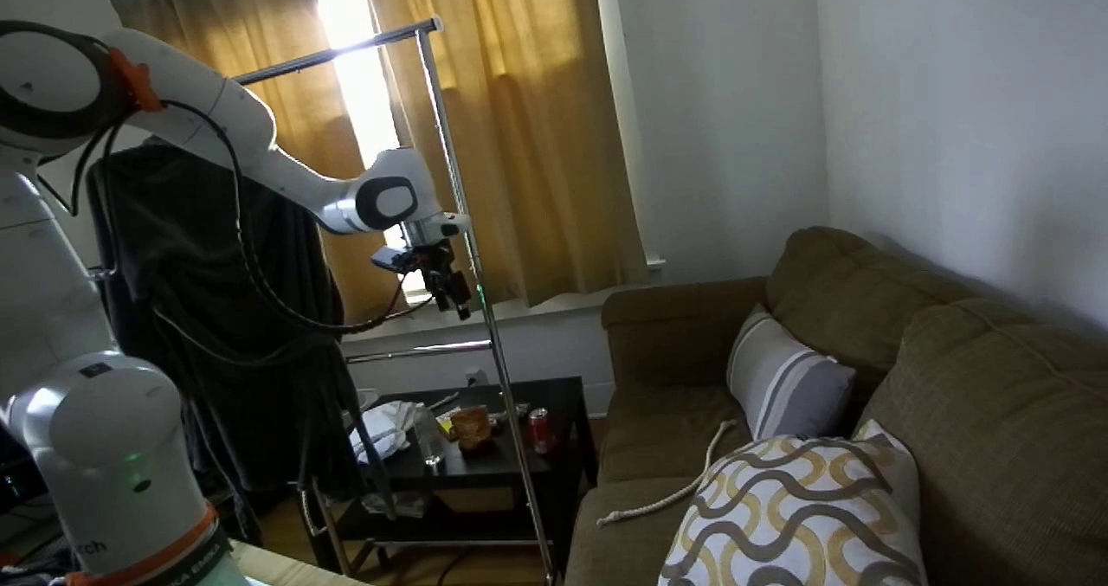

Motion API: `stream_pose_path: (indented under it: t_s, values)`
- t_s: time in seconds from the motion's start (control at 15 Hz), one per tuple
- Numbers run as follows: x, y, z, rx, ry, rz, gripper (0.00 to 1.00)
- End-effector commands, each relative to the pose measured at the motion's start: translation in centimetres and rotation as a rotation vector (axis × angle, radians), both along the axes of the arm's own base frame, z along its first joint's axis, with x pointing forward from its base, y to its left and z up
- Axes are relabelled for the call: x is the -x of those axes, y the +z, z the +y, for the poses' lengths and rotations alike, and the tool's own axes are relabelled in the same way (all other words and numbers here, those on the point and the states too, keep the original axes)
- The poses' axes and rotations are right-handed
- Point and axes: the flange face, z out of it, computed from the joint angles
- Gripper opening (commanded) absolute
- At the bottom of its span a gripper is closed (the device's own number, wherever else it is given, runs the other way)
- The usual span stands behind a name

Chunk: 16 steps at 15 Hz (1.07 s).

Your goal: Pick up the white rope and hang it on the bottom rail

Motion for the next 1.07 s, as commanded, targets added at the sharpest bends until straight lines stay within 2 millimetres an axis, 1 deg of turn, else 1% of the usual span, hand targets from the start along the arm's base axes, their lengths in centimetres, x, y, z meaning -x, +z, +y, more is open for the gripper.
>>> stream_pose_path:
  t_s: [0.0,0.13,0.2,0.4,0.47,0.53,0.67,0.8,0.93,1.0]
  values:
    - [-0.3,-1.2,-0.2,0.007,-0.003,0.014,1.00]
    - [-0.8,-3.1,-0.4,0.005,-0.004,0.040,1.00]
    - [-1.0,-3.5,-0.4,0.005,-0.004,0.044,1.00]
    - [-1.3,-3.3,-0.4,0.006,-0.004,0.038,1.00]
    - [-2.4,-4.4,-1.9,0.028,-0.058,0.075,1.00]
    - [-3.4,-6.0,-4.1,0.056,-0.147,0.084,1.00]
    - [-4.5,-8.5,-7.5,0.090,-0.229,0.115,1.00]
    - [-5.5,-11.6,-10.9,0.126,-0.323,0.157,1.00]
    - [-6.6,-14.9,-13.9,0.180,-0.409,0.200,1.00]
    - [-6.9,-16.7,-14.9,0.198,-0.438,0.225,1.00]
